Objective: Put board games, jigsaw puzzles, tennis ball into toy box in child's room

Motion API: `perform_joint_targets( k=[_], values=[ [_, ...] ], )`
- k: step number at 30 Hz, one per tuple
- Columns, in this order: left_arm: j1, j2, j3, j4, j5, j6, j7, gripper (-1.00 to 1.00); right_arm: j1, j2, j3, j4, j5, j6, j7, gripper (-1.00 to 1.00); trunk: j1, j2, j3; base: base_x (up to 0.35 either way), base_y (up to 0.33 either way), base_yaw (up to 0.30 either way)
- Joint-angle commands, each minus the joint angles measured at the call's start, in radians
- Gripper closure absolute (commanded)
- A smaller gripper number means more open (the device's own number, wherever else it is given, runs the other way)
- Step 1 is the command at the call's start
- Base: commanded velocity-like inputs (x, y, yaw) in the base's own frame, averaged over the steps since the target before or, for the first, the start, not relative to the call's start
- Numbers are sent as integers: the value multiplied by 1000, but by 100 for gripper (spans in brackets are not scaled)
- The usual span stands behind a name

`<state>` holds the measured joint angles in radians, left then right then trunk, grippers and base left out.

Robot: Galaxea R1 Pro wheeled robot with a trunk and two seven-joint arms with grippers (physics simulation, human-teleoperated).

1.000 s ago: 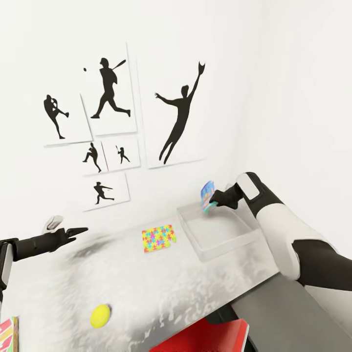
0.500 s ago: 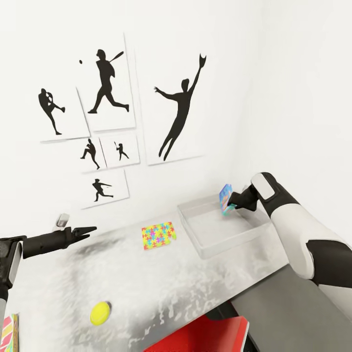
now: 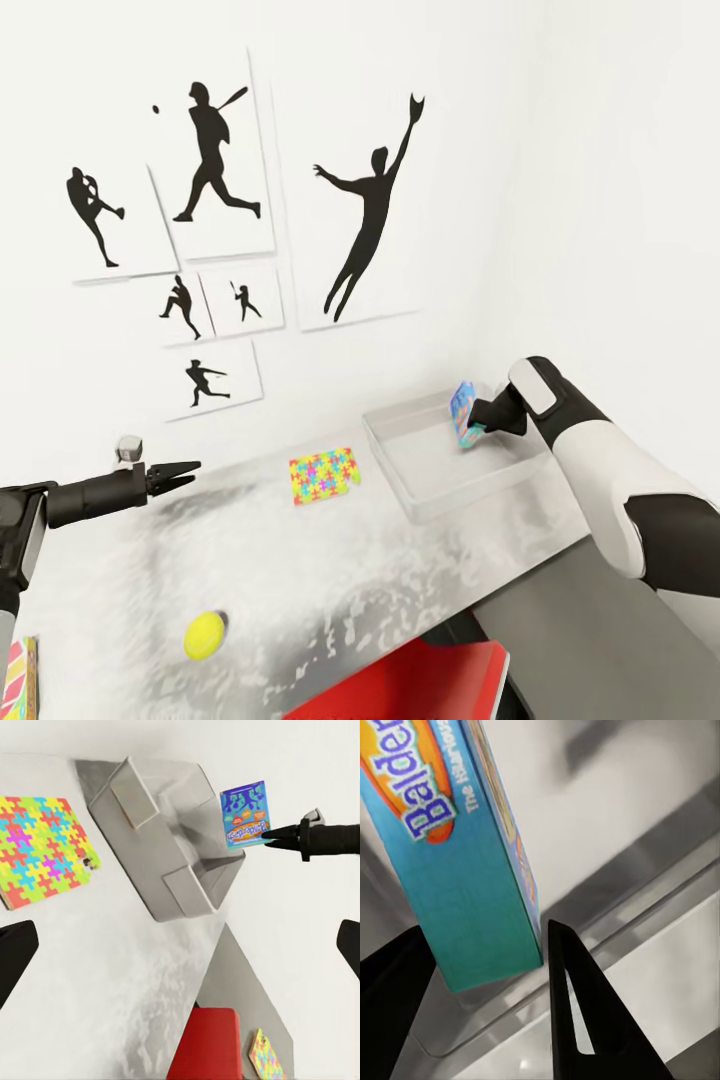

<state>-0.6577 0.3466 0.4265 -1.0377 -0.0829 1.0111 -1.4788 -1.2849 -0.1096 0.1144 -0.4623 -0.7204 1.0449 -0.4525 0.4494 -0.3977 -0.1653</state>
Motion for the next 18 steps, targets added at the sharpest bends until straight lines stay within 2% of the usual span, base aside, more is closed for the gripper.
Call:
perform_joint_targets(
  k=[1, 5, 9, 11, 18],
  values=[
    [-1, 0, 1, -1, -9, 10, -11, -100, -1, -1, 8, -1, -11, 2, -7, 100, 1, -2, -4, 0, 0, 0],
    [1, 0, -2, 0, -12, 10, -18, -100, -1, 0, 21, -3, -11, 2, -7, 100, 1, -2, -10, 0, 0, 0],
    [7, 6, -15, 0, -11, 10, -22, -100, -2, -2, 79, -7, -16, 2, -6, 100, 1, -2, -17, 0, 0, 0],
    [8, 10, -17, 0, -9, 10, -31, -100, -2, -2, 93, -4, -19, 2, -5, 100, 1, -2, -20, 0, 0, 0],
    [6, 16, -14, 1, -13, 11, -92, -100, -10, -3, 98, -2, -26, 2, 4, 100, 1, -2, -32, 0, 0, 0]
  ],
)
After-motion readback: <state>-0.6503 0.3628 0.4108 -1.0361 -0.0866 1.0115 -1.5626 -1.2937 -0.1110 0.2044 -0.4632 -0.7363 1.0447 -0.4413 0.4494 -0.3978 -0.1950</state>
